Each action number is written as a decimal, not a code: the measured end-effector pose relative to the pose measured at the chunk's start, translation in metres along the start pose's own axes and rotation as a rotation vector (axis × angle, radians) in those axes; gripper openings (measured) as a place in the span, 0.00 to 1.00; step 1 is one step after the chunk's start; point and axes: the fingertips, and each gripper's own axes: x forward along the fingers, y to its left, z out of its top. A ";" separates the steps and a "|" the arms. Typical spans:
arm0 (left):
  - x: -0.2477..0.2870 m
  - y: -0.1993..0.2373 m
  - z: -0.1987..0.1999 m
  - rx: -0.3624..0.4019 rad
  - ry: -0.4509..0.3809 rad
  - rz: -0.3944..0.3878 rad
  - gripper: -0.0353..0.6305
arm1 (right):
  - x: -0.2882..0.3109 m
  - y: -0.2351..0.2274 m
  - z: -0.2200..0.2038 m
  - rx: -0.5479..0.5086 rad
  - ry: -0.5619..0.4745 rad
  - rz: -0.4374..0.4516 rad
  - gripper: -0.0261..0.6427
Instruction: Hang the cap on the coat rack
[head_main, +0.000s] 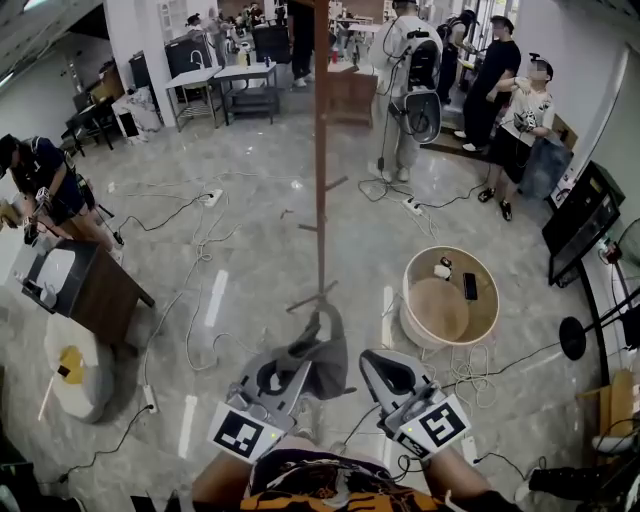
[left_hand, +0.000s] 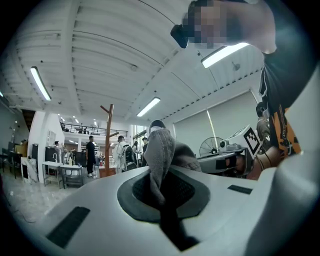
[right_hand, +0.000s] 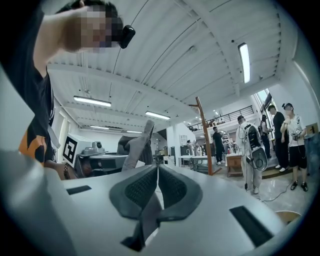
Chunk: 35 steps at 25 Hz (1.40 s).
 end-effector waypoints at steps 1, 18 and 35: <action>0.005 0.007 -0.002 -0.003 0.003 0.000 0.10 | 0.009 -0.004 -0.001 -0.002 0.000 0.003 0.07; 0.088 0.170 -0.015 -0.015 -0.036 -0.079 0.10 | 0.166 -0.079 0.005 -0.031 0.002 -0.084 0.07; 0.195 0.226 -0.020 0.004 -0.001 -0.040 0.10 | 0.227 -0.186 0.015 -0.024 -0.046 -0.003 0.07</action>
